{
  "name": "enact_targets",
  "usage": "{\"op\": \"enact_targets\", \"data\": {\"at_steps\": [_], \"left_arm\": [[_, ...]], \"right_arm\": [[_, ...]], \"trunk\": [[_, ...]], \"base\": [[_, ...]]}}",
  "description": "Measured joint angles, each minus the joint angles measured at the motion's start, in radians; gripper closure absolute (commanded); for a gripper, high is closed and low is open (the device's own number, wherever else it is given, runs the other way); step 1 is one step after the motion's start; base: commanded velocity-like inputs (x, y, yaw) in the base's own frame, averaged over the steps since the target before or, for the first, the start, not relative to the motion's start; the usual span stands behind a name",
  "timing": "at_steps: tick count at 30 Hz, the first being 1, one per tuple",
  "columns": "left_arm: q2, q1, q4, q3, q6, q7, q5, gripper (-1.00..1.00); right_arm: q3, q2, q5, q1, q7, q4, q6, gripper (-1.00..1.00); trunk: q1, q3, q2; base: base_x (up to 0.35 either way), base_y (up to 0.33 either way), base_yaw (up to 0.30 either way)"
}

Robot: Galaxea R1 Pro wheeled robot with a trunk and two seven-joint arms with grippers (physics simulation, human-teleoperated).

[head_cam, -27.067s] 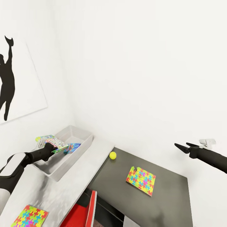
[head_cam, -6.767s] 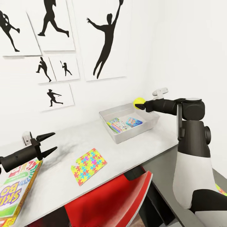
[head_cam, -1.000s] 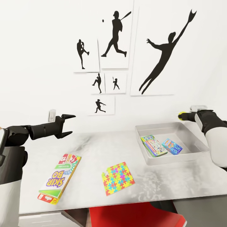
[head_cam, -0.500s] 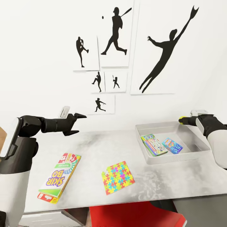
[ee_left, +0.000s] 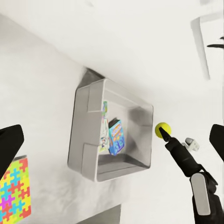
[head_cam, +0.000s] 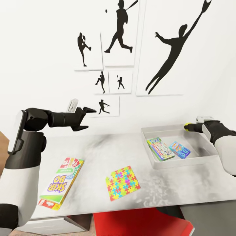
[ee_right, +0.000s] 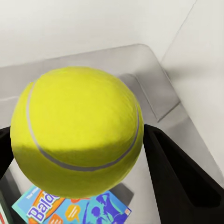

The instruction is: Put all the toys in the child's room - the three board games (two on the bed and one on the table), the two jigsaw puzzles on the table, and the tennis ball on the table - inside the toy box on the table in the child's room.

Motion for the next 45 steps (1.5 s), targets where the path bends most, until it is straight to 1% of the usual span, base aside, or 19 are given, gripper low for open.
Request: {"op": "enact_targets", "data": {"at_steps": [4, 12, 13, 14, 16, 20, 30, 35, 37, 39, 42, 45], "left_arm": [[-0.017, -0.02, 0.0, -0.001, -0.011, 0.02, 0.002, -1.0], [-0.027, -0.035, 0.0, -0.002, -0.033, 0.032, 0.0, -1.0], [-0.034, -0.05, 0.0, -0.003, -0.033, 0.033, 0.001, -1.0], [-0.037, -0.054, 0.0, -0.003, -0.033, 0.033, 0.001, -1.0], [-0.052, -0.064, 0.0, -0.004, -0.033, 0.033, 0.0, -1.0], [-0.063, -0.068, 0.0, -0.004, -0.033, 0.034, -0.001, -1.0], [-0.065, -0.07, 0.0, -0.003, -0.032, 0.034, -0.002, -1.0], [-0.066, -0.071, 0.0, -0.003, -0.032, 0.034, -0.002, -1.0], [-0.066, -0.071, 0.0, -0.003, -0.032, 0.034, -0.002, -1.0], [-0.066, -0.071, 0.0, -0.002, -0.031, 0.034, -0.002, -1.0], [-0.066, -0.071, 0.0, -0.002, -0.031, 0.034, -0.002, -1.0], [-0.066, -0.071, 0.0, -0.002, -0.031, 0.034, -0.002, -1.0]], "right_arm": [[0.0, 0.0, 0.0, 0.0, 0.0, 0.001, 0.0, 1.0], [0.0, 0.0, 0.0, 0.0, 0.0, 0.002, -0.001, 1.0], [0.0, 0.0, 0.0, 0.0, 0.0, 0.001, -0.001, 1.0], [0.0, 0.0, -0.001, 0.0, 0.0, 0.001, -0.002, 1.0], [0.0, -0.001, -0.001, 0.0, 0.0, 0.001, -0.002, 1.0], [0.0, 0.0, -0.011, 0.0, 0.0, 0.001, -0.023, 1.0], [0.001, -0.002, -0.015, 0.0, 0.0, 0.002, -0.035, 1.0], [0.0, -0.011, -0.015, 0.006, -0.006, 0.006, -0.043, 1.0], [0.001, -0.025, -0.016, 0.017, -0.007, 0.006, -0.077, 1.0], [0.002, -0.038, -0.02, 0.026, -0.005, 0.005, -0.147, 1.0], [0.002, -0.042, -0.023, 0.029, -0.003, 0.005, -0.174, 1.0], [0.002, -0.043, -0.024, 0.03, -0.003, 0.005, -0.181, 1.0]], "trunk": [[0.0, -0.006, 0.0], [0.0, -0.019, 0.0], [0.0, -0.021, 0.0], [0.0, -0.022, 0.0], [0.0, -0.026, 0.0], [0.0, -0.032, 0.0], [0.0, -0.048, 0.0], [0.0, -0.056, 0.0], [0.0, -0.058, 0.0], [0.0, -0.059, 0.0], [0.0, -0.062, 0.0], [0.0, -0.066, 0.0]], "base": [[0.0, 0.0, 0.0], [0.0, 0.0, 0.027], [0.0, 0.0, 0.062], [0.0, 0.0, 0.064], [0.0, 0.0, 0.066], [0.0, 0.0, 0.067], [0.0, 0.0, 0.069], [0.0, 0.0, 0.054], [0.0, 0.0, 0.019], [0.0, 0.0, 0.007], [0.0, 0.0, 0.003], [0.0, 0.0, 0.0]]}}
